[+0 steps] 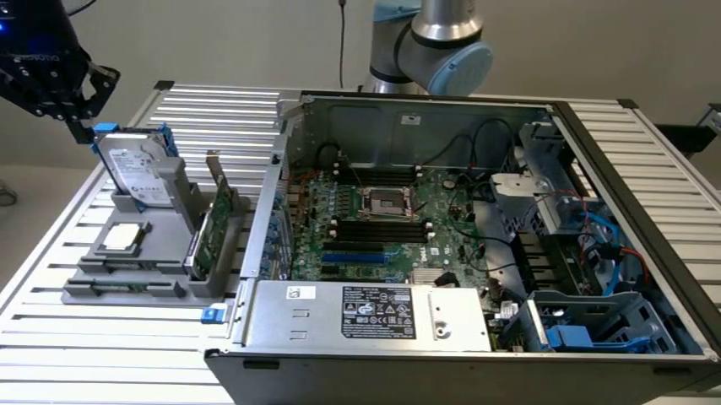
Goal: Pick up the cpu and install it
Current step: 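Reach for the cpu, then pick up the cpu and move it towards the insertion slot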
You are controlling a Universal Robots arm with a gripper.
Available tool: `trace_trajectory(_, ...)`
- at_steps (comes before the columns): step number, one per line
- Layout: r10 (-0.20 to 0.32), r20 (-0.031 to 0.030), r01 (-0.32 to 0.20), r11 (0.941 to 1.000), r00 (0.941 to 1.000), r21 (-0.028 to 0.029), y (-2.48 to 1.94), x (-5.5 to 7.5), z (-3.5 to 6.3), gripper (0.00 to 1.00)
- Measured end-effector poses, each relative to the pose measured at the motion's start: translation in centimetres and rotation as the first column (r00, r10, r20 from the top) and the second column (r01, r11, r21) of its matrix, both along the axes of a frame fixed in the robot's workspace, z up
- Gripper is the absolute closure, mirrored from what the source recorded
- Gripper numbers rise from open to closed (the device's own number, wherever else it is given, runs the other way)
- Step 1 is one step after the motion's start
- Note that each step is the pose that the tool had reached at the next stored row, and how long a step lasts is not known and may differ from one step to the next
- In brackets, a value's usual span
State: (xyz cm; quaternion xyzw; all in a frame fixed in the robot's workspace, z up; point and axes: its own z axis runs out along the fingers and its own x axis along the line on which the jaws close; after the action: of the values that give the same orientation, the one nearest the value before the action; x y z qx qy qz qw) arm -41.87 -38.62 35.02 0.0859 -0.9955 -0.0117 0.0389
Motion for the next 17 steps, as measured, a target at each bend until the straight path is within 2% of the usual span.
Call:
trace_trajectory(5,-0.057,-0.0003,0.057,0.9984,0.9984,-0.0002,0.01,-0.19,-0.15,0.89)
trace_trajectory(8,-0.06,0.0019,0.06,0.9982,0.9982,0.0001,-0.08,-0.72,-0.18,0.89)
trace_trajectory(17,-0.059,0.0022,0.059,0.9982,0.9982,0.0003,-0.09,-0.77,-0.18,0.89)
